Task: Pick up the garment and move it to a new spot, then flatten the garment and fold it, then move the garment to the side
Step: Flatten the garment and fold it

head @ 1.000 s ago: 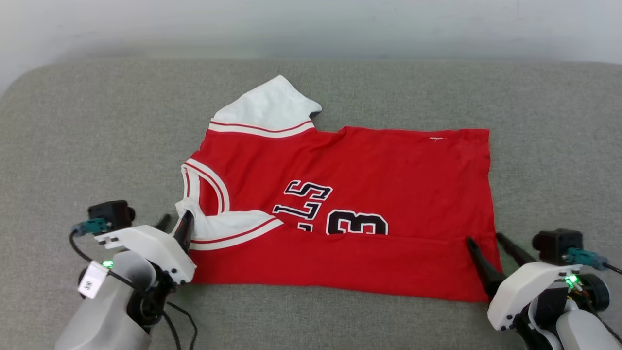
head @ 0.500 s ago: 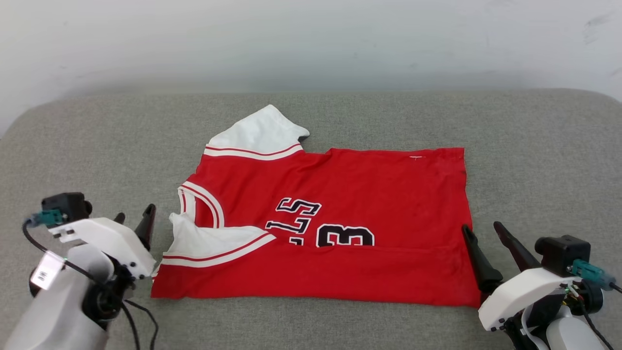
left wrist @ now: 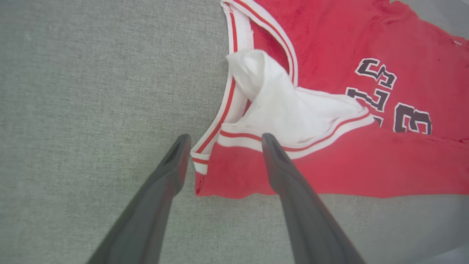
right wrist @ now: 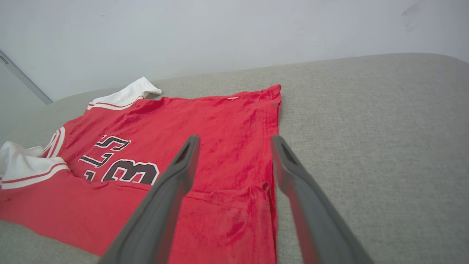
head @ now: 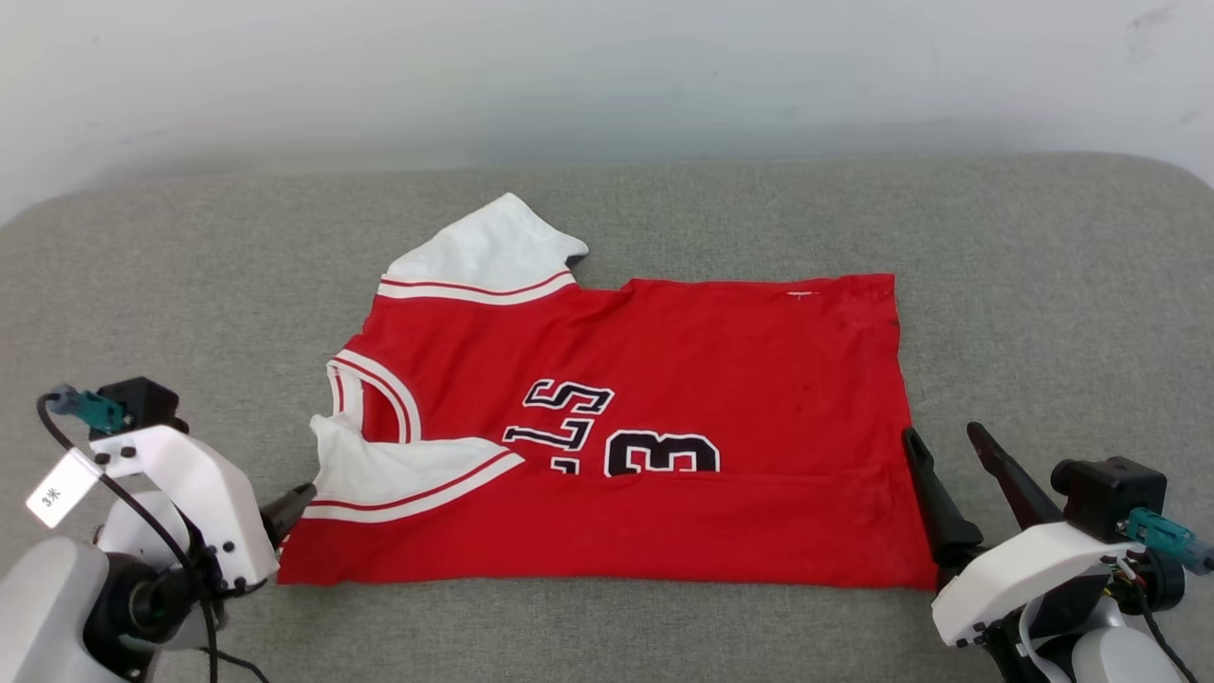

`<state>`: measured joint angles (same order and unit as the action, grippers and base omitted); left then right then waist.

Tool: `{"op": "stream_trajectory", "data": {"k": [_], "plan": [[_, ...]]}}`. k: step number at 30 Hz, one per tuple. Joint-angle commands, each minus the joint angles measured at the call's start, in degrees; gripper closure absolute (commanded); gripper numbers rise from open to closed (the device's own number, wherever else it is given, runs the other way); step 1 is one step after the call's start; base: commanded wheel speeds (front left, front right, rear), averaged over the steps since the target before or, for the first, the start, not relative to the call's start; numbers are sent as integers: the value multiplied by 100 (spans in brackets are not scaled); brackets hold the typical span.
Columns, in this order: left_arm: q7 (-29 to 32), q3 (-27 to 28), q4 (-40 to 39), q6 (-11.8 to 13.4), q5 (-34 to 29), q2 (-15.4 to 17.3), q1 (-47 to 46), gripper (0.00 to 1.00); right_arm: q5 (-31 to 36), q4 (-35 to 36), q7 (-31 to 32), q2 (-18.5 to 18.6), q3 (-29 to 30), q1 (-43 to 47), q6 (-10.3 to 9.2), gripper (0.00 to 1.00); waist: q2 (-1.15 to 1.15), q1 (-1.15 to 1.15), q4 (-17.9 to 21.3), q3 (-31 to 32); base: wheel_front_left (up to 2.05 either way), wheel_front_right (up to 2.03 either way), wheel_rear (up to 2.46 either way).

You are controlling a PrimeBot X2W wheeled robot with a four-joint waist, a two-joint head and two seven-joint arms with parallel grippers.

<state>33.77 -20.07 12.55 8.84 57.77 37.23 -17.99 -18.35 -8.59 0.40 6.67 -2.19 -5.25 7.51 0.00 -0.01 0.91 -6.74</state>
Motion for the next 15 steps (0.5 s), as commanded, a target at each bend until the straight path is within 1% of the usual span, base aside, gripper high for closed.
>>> {"op": "stream_trajectory", "data": {"k": [1,3,7,12,15], "plan": [[111,-28,-125,115,26,12,134,0,29,53,8,-53,9,45,-5,0,0,1,47,-68,0,0,0],[193,-39,-261,246,50,31,234,0,-3,81,46,-86,-8,0,-5,0,0,1,97,-164,0,0,0],[171,-62,-356,371,54,-74,312,0,-49,103,85,-77,-93,-104,-5,0,0,1,198,-403,0,0,0],[104,-132,-86,457,-34,-140,327,0,-134,11,82,-47,-132,-209,-5,0,0,1,310,-643,0,0,0],[204,-261,124,487,-93,-158,342,0,-193,-38,52,-40,-131,-253,-6,0,0,1,352,-718,0,0,0]]}}
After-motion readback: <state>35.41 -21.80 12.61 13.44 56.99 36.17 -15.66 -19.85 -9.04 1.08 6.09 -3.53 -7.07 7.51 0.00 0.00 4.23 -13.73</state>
